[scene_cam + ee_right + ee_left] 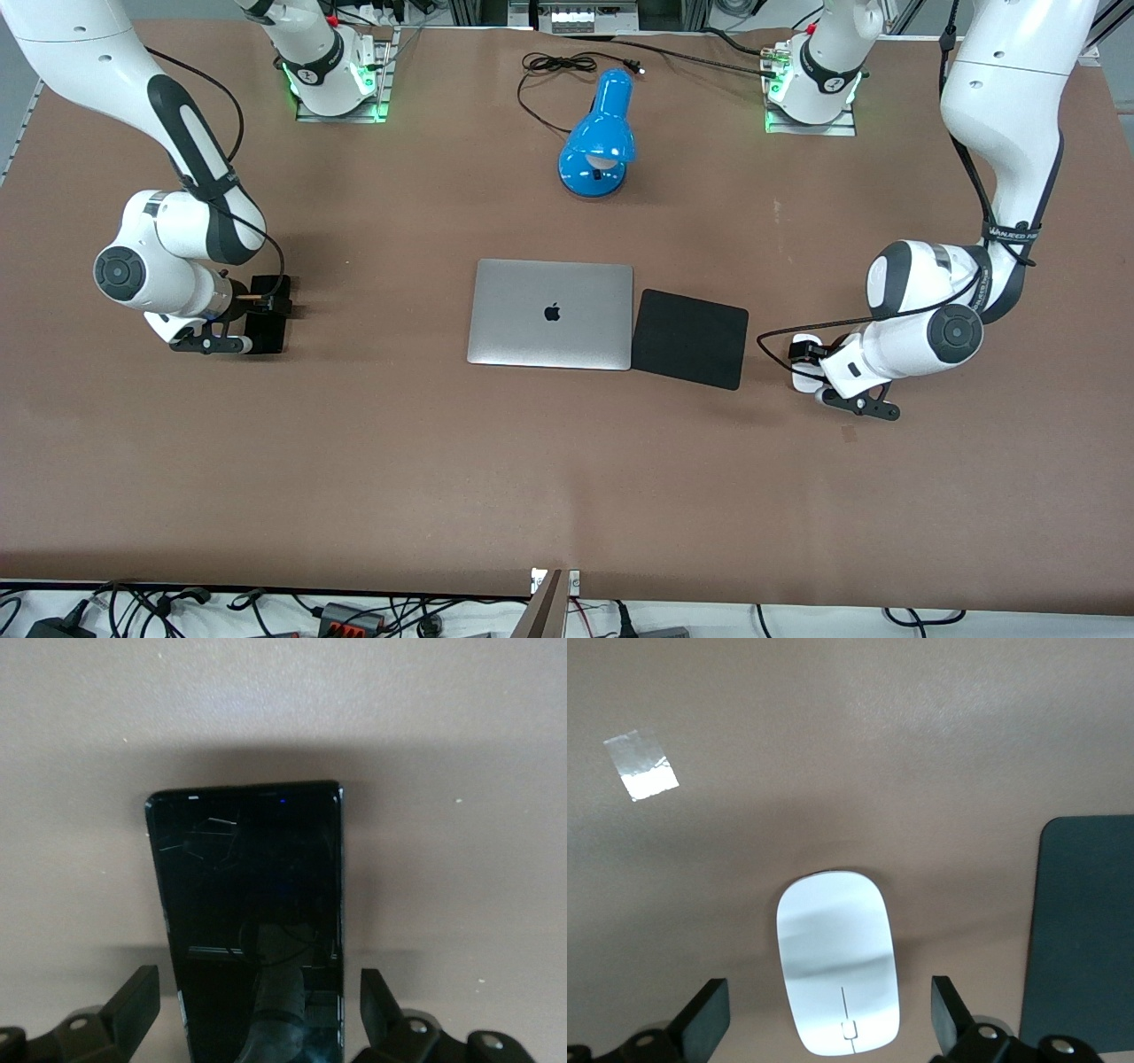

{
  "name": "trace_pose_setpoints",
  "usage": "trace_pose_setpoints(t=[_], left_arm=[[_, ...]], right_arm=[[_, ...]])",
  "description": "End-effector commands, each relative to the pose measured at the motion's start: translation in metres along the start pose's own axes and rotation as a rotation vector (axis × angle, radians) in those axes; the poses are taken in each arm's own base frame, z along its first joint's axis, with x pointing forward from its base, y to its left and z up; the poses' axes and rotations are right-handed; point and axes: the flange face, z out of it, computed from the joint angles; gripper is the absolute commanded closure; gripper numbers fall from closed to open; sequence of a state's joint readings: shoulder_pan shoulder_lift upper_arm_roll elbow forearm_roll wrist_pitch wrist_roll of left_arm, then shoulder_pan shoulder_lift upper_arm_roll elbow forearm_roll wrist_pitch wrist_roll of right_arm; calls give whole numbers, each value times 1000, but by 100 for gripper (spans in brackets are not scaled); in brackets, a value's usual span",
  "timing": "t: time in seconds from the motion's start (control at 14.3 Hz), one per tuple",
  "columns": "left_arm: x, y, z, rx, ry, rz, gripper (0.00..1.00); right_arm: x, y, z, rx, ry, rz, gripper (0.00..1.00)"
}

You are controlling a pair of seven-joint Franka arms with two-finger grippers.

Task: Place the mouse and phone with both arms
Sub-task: 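Grasp the black phone with the right gripper while the left gripper grasps the mouse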

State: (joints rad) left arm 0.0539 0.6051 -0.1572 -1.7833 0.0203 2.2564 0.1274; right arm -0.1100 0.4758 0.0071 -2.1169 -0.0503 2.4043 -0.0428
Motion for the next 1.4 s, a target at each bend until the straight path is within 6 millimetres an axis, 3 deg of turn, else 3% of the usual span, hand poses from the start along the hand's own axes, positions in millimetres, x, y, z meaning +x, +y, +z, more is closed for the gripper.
trace_pose_setpoints(t=[0.0, 0.28, 0.56, 0.63, 0.77, 0.91, 1.12, 1.33], left_arm=[[-2, -2, 9, 27, 12, 43, 0], [-6, 0, 25, 26, 22, 47, 0], [-6, 6, 28, 27, 26, 56, 0], [-6, 7, 29, 28, 25, 58, 0], [-6, 7, 29, 27, 24, 58, 6], [-6, 8, 30, 29, 24, 61, 14], [-6, 8, 30, 32, 25, 71, 19], [-5, 7, 33, 31, 21, 98, 30]], right_arm=[[-4, 6, 10, -4, -7, -2, 0], [-5, 7, 16, -4, -24, 1, 0], [-5, 7, 16, -4, -24, -6, 0], [-5, 5, 16, -4, -24, -14, 4], [-4, 2, 14, -6, -20, -23, 36], [-4, 3, 11, -5, -31, -45, 58], [-4, 2, 3, -6, -33, -78, 72], [-6, -5, -16, -7, -48, -88, 74]])
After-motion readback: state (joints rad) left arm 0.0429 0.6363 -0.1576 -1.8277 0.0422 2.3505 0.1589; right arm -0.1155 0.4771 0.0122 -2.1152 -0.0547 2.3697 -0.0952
